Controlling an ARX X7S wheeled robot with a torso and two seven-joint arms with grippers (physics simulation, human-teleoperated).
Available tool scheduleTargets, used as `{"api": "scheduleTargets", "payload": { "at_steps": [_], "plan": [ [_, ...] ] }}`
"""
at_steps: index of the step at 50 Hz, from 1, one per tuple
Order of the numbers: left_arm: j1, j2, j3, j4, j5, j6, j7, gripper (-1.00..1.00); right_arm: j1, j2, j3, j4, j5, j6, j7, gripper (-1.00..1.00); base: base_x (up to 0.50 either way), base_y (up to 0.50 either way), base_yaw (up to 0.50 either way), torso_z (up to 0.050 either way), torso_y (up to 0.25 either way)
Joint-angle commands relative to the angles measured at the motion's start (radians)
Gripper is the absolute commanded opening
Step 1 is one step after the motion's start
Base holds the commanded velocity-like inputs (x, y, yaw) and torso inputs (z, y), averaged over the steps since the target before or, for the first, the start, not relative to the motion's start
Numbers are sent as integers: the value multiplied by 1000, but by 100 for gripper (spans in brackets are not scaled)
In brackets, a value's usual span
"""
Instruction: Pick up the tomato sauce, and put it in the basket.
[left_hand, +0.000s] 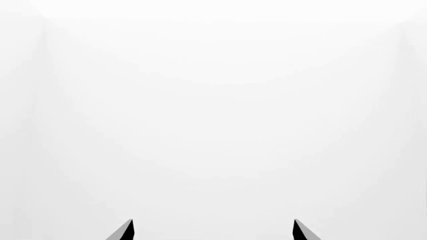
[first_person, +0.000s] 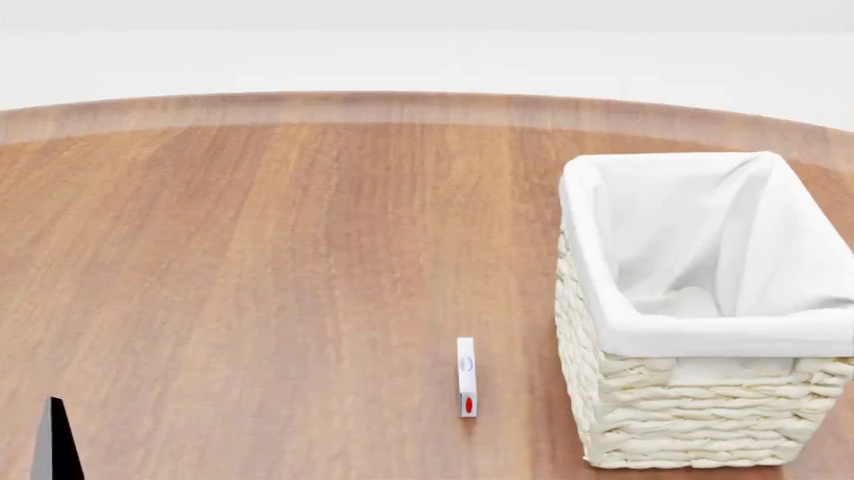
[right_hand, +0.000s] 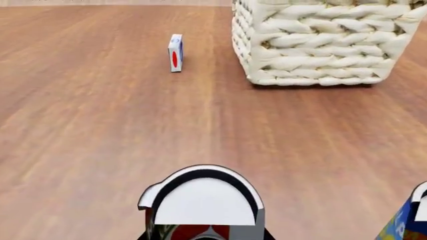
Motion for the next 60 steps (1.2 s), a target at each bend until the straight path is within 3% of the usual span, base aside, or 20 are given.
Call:
{"api": "scheduleTargets", "payload": {
  "at_steps": [1, 22, 33, 45, 60],
  "plan": [
    [-3, -2, 6, -1, 0, -1, -3, 100, 24, -1, -7, 17, -2, 19, 4, -100, 0, 0, 3, 0, 0],
    [6, -13, -1, -5, -19, 16, -11, 100, -8, 99, -3, -513, -114, 282, 133, -100, 0, 0, 0, -1, 0],
    [17, -19, -2, 2, -24, 26, -16, 100, -18, 106, -2, -571, -132, 267, 152, -100, 0, 0, 0, 0, 0],
    [34, -29, -9, 18, -24, 31, -23, 100, 138, 104, 25, -751, -134, 352, 154, -100, 0, 0, 0, 0, 0],
    [40, -30, 18, 33, -2, 23, -23, 100, 283, 118, 76, -722, -135, 410, 160, -100, 0, 0, 0, 0, 0]
  ]
}}
